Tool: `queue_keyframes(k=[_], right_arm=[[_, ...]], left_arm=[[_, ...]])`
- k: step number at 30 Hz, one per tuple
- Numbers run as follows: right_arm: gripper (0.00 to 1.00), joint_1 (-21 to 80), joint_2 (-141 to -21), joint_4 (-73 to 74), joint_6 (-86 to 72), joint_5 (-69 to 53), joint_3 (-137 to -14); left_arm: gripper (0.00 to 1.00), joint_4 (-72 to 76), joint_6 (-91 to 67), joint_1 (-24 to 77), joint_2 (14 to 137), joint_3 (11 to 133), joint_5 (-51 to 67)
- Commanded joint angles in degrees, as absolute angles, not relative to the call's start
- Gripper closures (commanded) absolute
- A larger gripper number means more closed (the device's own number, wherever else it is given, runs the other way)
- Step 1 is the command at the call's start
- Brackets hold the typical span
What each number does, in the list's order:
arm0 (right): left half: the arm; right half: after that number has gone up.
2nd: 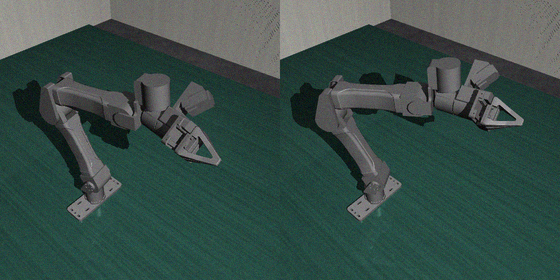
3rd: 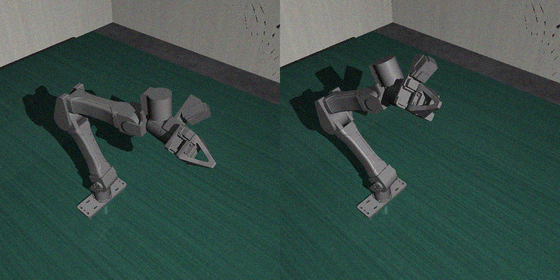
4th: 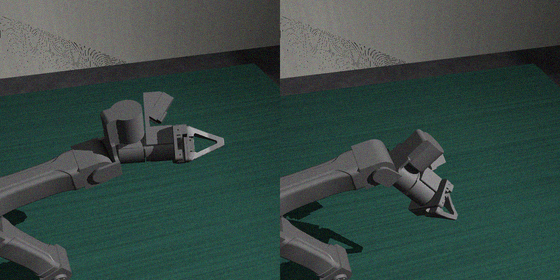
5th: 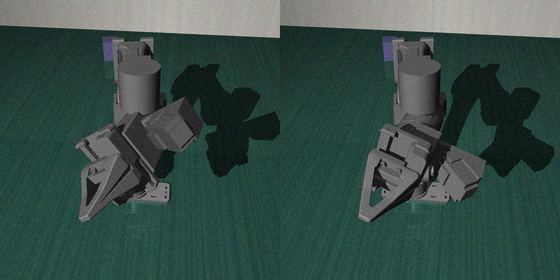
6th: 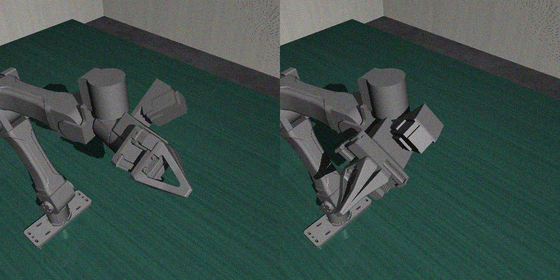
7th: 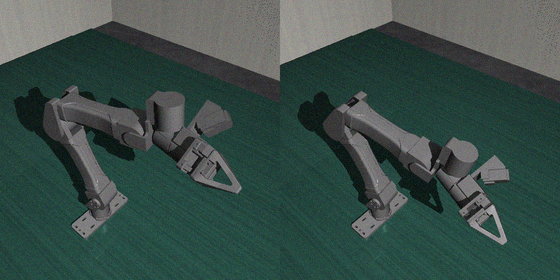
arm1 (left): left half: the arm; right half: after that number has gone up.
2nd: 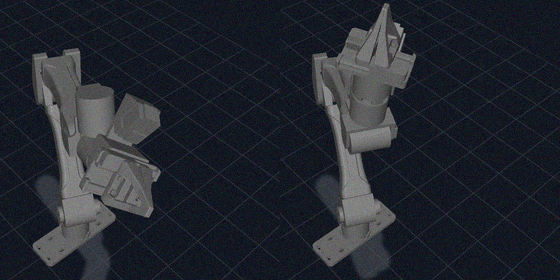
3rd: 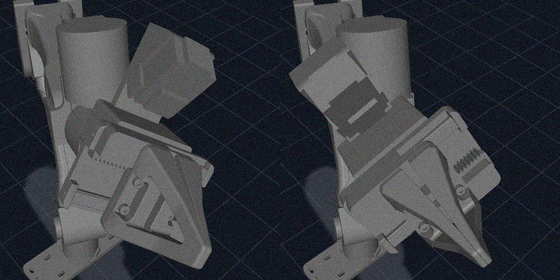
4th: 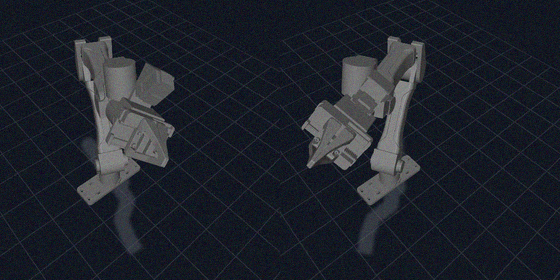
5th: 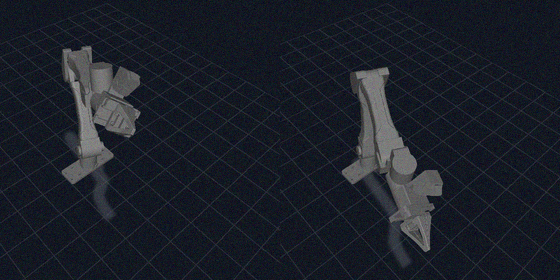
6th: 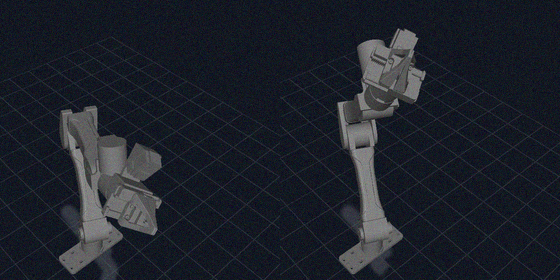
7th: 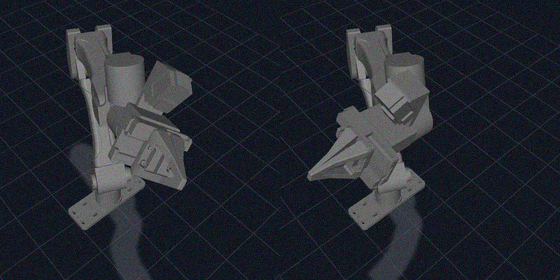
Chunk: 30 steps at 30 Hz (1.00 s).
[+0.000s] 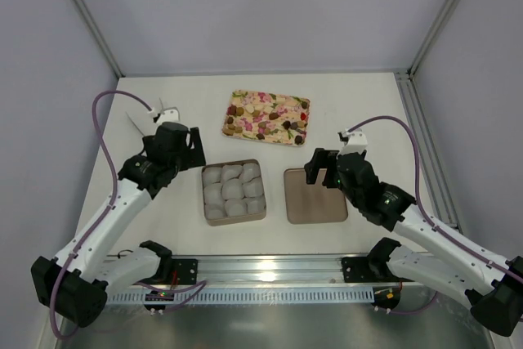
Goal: Pack the chocolate
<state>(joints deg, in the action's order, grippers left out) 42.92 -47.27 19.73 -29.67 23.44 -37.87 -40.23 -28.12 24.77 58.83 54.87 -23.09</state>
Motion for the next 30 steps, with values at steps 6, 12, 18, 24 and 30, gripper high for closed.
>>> queue_keyframes(k=[6, 12, 18, 24, 30], right_arm=[[0.0, 43.07, -46.93, 17.67, -26.99, 23.38, -39.9], [0.0, 43.07, -47.9, 17.31, -25.75, 20.31, -40.61], [0.0, 42.98, -49.39, 16.7, -25.75, 17.33, -40.69], [0.0, 43.07, -50.01, 16.0, -26.28, 15.73, -40.25], [0.0, 43.07, -50.54, 16.0, -25.49, 15.29, -40.43]], left_arm=[[0.0, -41.31, -29.53, 24.44, 57.91, 58.09, -28.83], [0.0, -38.6, -28.92, 17.43, 63.96, 59.06, -26.39], [0.0, -33.67, -28.21, 7.31, 75.04, 61.87, -19.87], [0.0, -28.31, -27.25, 4.92, 86.91, 65.73, -19.94], [0.0, -25.93, -28.92, 1.59, 96.06, 68.03, -20.66]])
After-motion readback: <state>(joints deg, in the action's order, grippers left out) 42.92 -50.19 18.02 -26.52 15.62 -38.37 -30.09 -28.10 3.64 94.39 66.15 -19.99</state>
